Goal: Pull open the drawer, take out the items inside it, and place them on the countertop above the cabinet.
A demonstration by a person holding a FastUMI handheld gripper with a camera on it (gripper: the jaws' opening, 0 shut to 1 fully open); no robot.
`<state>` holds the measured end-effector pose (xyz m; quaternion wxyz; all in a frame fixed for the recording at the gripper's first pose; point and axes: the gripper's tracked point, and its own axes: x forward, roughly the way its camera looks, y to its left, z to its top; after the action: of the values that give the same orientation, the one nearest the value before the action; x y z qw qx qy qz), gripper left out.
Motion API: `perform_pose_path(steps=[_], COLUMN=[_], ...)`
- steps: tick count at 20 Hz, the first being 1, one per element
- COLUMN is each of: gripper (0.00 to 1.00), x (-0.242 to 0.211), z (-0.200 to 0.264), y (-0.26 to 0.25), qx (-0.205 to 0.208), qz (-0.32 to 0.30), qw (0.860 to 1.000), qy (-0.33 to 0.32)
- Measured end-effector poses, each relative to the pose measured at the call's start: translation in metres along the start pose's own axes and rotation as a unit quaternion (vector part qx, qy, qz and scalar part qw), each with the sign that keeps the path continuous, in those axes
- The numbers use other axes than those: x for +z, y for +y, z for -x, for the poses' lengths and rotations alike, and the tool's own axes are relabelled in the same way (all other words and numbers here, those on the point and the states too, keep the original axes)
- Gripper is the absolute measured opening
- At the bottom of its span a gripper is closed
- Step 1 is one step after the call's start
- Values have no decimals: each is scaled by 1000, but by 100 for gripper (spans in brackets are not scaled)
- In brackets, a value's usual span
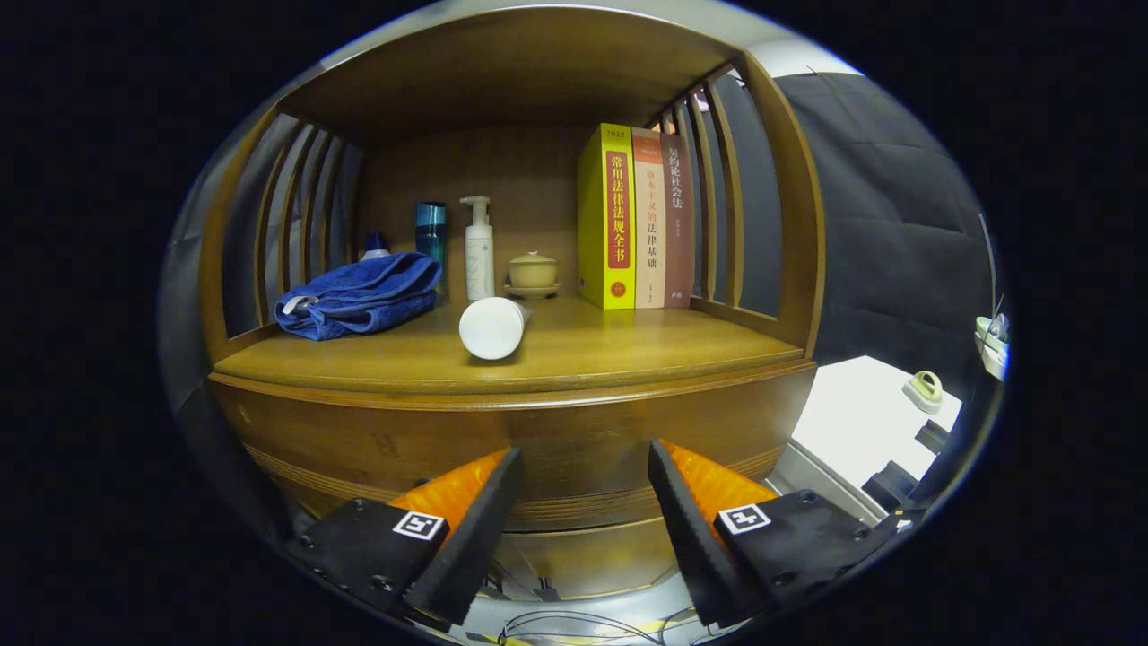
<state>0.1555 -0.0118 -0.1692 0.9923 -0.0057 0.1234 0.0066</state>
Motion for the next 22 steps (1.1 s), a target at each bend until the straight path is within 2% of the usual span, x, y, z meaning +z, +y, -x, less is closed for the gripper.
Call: perform_pose_path(steps=[7,14,18,22], gripper=[95,96,96,96], x=[15,118,188,246], z=[6,48,84,117], y=[-12,-34,-54,-58], qx=[-8,4,0,17], qz=[-2,-28,-10,-11], qw=[1000,999,998,997], qy=[4,-26,-58,-79])
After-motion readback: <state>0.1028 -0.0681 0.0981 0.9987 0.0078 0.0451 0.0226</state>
